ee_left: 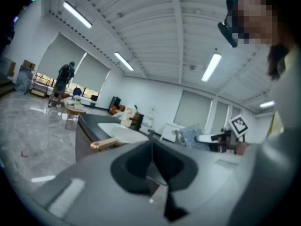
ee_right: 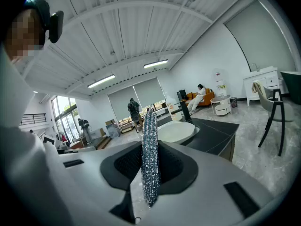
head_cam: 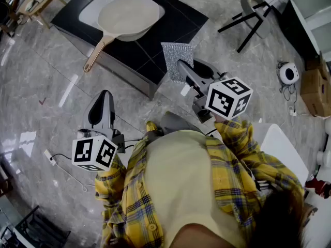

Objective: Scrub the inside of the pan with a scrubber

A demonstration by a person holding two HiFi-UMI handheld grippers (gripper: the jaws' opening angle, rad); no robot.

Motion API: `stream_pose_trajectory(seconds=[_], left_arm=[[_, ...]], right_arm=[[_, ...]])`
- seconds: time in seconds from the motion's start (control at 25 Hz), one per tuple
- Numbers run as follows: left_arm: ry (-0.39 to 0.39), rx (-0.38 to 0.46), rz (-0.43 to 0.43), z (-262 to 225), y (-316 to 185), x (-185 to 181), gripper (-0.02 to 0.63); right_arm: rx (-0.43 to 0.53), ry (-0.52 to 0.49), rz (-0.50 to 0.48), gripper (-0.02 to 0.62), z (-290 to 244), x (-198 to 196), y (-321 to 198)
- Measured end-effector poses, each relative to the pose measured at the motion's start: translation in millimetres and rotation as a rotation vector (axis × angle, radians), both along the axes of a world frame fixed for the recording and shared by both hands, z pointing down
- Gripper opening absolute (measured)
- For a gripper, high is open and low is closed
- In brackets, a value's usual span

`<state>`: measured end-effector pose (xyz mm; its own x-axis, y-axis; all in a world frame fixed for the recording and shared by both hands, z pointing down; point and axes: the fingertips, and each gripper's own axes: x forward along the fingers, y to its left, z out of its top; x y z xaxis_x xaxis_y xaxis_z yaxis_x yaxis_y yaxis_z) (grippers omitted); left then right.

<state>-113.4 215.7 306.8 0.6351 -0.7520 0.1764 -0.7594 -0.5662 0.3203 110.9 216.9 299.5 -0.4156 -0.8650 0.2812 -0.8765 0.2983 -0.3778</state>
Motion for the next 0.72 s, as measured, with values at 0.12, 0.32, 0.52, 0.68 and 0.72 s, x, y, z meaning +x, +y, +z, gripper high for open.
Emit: stream_pose_trajectory(seconds=[0.12,0.32,0.52,0.68,0.72], left_arm=[[-0.003,-0.009,0.007,1.3,-0.6,1.9,0.014],[-0.032,-0.024,0.019,6.7,-1.7,2.8,0.012],[-0.047,-0.048,0.007,17.1,-10.9,3.0,0.012],[-0.070,-0.060,-0.019,22.2,-23.6,0.6,0.009],[-0.078,-0.060,-0.028,22.9,-27.9,0.6,0.006]], right_arm=[[-0.003,0.002,0.002,0.084,1.6,0.0,0.2],[-0.011,-0.003,-0.003,0.084,2.4,-5.3,4.7],[-0.026,-0.011,-0.002,0.084,8.7,-3.2,-0.7],[-0.039,-0.019,-0.017,0.084,15.1,-0.8,-14.4],[-0.040,-0.022,-0.023,0.084,16.5,0.1,-19.9]])
